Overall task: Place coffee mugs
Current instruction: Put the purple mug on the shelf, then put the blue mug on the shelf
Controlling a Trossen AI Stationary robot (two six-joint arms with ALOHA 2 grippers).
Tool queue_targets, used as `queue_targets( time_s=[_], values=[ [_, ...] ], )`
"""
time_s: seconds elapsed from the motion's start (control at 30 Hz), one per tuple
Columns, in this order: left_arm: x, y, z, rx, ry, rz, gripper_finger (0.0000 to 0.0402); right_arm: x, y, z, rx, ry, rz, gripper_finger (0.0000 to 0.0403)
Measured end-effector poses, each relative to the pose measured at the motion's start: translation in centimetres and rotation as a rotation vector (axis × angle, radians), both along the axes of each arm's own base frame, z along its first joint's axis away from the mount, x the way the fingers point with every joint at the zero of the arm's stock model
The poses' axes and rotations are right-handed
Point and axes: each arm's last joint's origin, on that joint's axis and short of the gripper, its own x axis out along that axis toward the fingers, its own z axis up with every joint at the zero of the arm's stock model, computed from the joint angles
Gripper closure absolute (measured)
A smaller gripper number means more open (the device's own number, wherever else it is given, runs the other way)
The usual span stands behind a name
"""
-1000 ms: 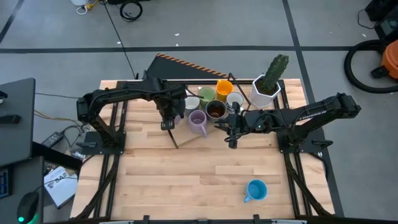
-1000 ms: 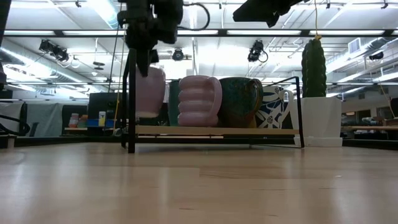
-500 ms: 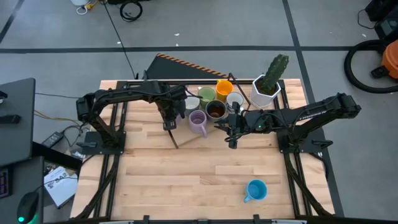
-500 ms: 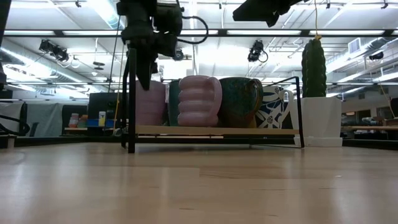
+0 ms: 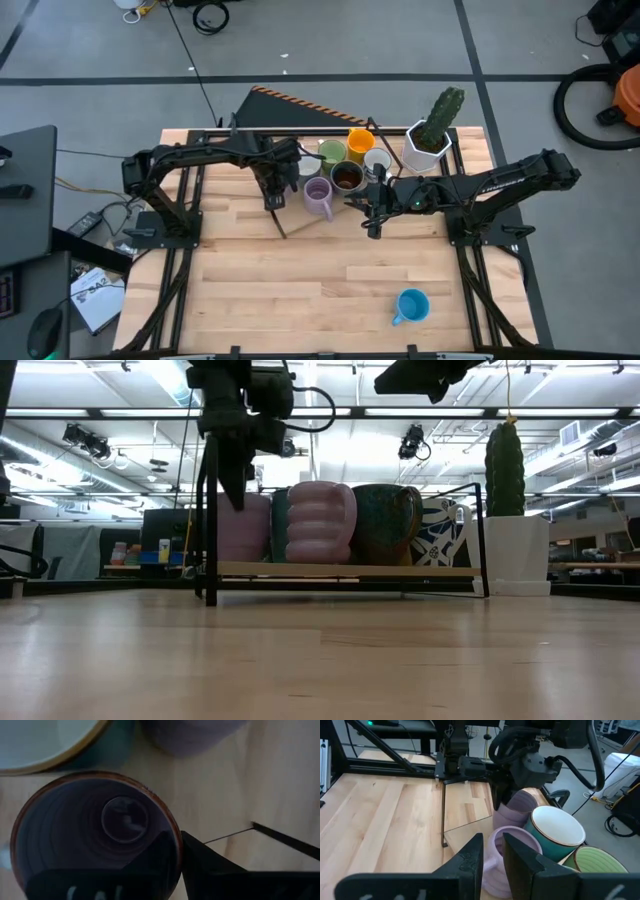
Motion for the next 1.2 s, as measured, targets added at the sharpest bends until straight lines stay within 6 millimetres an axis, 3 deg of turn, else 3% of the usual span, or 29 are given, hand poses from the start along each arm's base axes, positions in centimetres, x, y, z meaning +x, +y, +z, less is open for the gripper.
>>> queue_targets(
  time_s=[0.6, 0.83, 1.07, 1.2],
  values=[
    [0.0, 0.0, 0.2, -0.018, -0.001, -0.005, 0.034, 0.0, 0.0, 0.0, 0.0, 0.0, 0.0, 0.0325],
    [0.5, -0.5, 2.7, 0.0, -0.041, -0.047, 0.033, 0.0, 0.0, 0.0, 0.0, 0.002, -0.001, 0.0325],
    [0.5, -0.7, 4.9, 0.062, -0.032, -0.041, 0.0259, 0.0, 0.0, 0.0, 0.015, 0.001, -0.006, 0.0325],
    [0.3, -0.7, 7.7, 0.101, -0.051, -0.034, 0.0231, 0.0, 0.0, -0.1, 0.035, 0.003, -0.009, 0.0325]
  ],
)
